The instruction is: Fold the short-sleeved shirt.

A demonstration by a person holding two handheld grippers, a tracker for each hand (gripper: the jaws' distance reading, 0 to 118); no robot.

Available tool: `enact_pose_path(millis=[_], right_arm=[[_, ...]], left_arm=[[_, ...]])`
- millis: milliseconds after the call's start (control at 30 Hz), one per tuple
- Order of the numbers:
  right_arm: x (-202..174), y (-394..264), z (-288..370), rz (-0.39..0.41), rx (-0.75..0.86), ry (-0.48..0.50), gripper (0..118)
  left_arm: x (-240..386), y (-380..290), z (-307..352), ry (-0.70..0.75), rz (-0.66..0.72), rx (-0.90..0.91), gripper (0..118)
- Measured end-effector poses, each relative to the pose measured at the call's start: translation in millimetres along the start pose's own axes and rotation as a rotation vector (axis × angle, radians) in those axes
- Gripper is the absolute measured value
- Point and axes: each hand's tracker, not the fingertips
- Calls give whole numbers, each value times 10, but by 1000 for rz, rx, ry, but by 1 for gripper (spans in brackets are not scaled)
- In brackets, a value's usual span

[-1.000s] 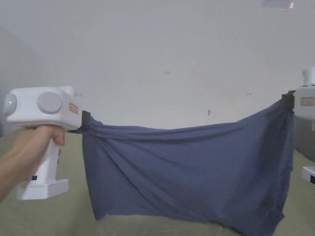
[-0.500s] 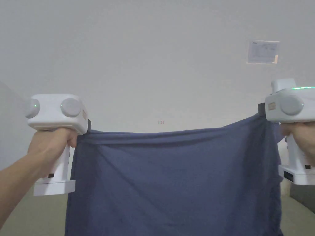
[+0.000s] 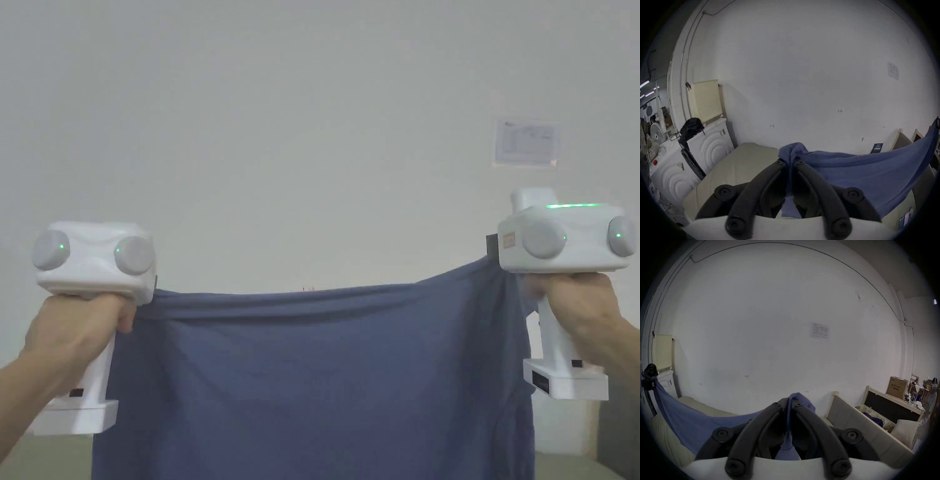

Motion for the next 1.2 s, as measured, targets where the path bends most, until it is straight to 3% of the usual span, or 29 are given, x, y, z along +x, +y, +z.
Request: enact_pose_path(millis=[300, 433, 533, 933, 1067, 1200], right_arm=[[-94, -1461, -316, 17, -181, 32, 8], [-69, -2277, -112, -21, -262, 92, 8], [-71, -2801, 198, 31, -321, 121, 8], [242, -4129, 2059, -72, -496, 231, 8], [304, -4347, 2682, -5, -549, 261, 8], [475, -4483, 3170, -75, -574, 232, 8]], left_arm=[[130, -1346, -804, -19, -47, -148, 7], [96, -2108, -824, -46, -55, -239, 7], [43, -2599, -705, -47, -85, -272, 7], [-609, -3987, 654, -127, -114, -400, 7], [-839, -4359, 1125, -142, -128, -447, 7], [-1033, -4589, 1525, -142, -132, -458, 7]])
